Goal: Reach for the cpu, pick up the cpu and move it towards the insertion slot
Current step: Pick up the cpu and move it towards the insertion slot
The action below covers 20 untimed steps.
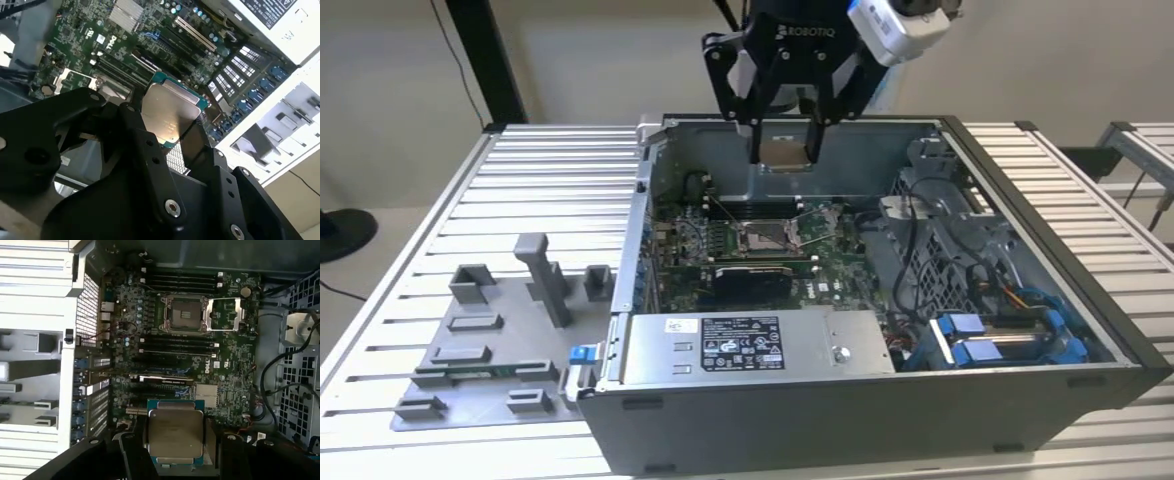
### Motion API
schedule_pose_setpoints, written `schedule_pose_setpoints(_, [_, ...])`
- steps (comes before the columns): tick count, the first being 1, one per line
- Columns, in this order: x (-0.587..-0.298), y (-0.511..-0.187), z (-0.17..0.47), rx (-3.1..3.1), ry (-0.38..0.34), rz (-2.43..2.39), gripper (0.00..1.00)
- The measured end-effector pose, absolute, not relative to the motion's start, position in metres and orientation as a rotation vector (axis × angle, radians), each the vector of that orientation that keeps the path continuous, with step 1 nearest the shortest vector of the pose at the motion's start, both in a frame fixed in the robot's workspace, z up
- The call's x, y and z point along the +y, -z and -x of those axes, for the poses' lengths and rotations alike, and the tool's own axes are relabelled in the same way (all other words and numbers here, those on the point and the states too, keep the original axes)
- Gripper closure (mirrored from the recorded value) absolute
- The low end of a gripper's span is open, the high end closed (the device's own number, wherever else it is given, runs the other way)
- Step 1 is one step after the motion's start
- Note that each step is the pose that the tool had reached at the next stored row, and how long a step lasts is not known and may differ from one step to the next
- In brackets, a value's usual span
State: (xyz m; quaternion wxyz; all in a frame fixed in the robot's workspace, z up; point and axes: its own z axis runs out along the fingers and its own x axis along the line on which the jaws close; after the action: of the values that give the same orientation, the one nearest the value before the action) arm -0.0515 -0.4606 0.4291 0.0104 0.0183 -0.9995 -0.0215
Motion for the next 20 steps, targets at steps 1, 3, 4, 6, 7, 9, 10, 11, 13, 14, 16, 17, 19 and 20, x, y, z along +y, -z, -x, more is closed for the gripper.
schedule_pose_setpoints(1, [-0.461,-0.428,0.047,-3.119,0.067,-0.057,1.00])
schedule_pose_setpoints(3, [-0.461,-0.427,0.043,-3.119,0.068,-0.057,1.00])
schedule_pose_setpoints(4, [-0.461,-0.427,0.043,-3.119,0.067,-0.057,1.00])
schedule_pose_setpoints(6, [-0.461,-0.427,0.042,-3.119,0.067,-0.057,1.00])
schedule_pose_setpoints(7, [-0.461,-0.427,0.042,-3.119,0.067,-0.057,1.00])
schedule_pose_setpoints(9, [-0.461,-0.427,0.042,-3.119,0.067,-0.057,1.00])
schedule_pose_setpoints(10, [-0.461,-0.427,0.042,-3.119,0.067,-0.057,1.00])
schedule_pose_setpoints(11, [-0.461,-0.426,0.042,-3.119,0.067,-0.057,1.00])
schedule_pose_setpoints(13, [-0.460,-0.424,0.042,-3.119,0.067,-0.056,1.00])
schedule_pose_setpoints(14, [-0.460,-0.423,0.042,-3.119,0.067,-0.055,1.00])
schedule_pose_setpoints(16, [-0.457,-0.420,0.042,-3.119,0.067,-0.051,1.00])
schedule_pose_setpoints(17, [-0.456,-0.418,0.042,-3.119,0.067,-0.049,1.00])
schedule_pose_setpoints(19, [-0.445,-0.408,0.042,-3.119,0.067,-0.040,1.00])
schedule_pose_setpoints(20, [-0.443,-0.405,0.042,-3.119,0.067,-0.039,1.00])
